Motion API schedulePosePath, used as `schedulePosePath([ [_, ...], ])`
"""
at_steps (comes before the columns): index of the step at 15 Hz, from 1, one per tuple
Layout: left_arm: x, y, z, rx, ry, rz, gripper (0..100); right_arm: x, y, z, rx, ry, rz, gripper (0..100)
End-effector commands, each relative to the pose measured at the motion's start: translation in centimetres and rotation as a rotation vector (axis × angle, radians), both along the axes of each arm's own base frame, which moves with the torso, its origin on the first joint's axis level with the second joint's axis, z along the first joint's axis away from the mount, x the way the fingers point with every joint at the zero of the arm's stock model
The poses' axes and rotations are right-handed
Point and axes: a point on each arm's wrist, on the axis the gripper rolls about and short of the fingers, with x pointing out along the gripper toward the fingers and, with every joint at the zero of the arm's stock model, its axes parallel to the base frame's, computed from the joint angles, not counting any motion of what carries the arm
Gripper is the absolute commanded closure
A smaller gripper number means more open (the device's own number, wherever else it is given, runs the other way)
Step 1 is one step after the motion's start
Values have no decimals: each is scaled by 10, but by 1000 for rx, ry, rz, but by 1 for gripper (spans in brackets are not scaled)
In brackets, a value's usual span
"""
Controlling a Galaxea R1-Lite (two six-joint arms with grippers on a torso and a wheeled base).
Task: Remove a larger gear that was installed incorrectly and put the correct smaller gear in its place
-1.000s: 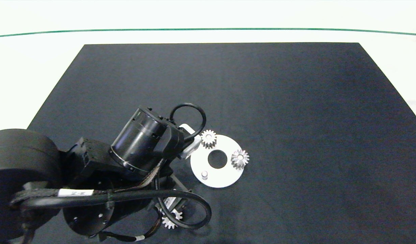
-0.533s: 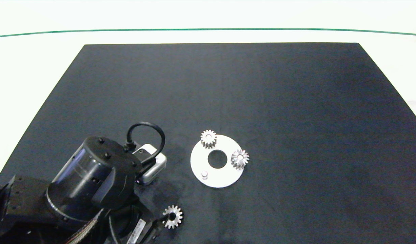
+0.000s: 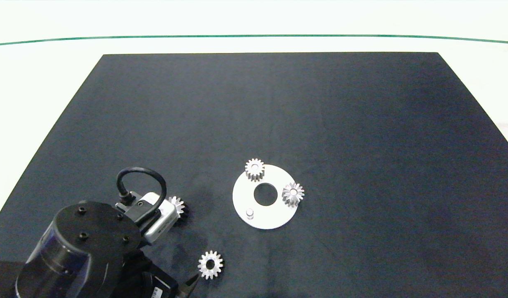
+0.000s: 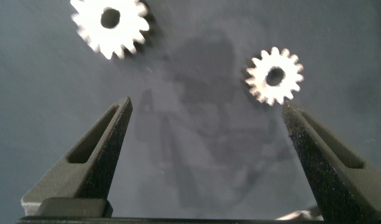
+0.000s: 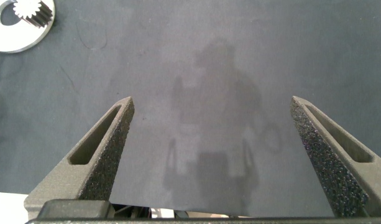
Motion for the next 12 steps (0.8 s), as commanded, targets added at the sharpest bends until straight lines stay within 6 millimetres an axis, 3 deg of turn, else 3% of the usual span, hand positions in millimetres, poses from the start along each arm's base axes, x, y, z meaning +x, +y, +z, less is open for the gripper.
schedulePosePath([
  [1, -12, -8, -3, -50, 29, -21, 0, 0, 0, -2, -1, 5, 1, 0],
  [6, -16, -20, -15, -96, 21, -48, 0, -1, 0, -5, -1, 5, -2, 0],
  [10, -15, -42, -40, -49, -36, -37, 0, -2, 0, -5, -1, 1, -4, 0],
  [12, -11, -46, -44, -26, -47, -49, 0, -3, 0, -5, -1, -4, -5, 0],
])
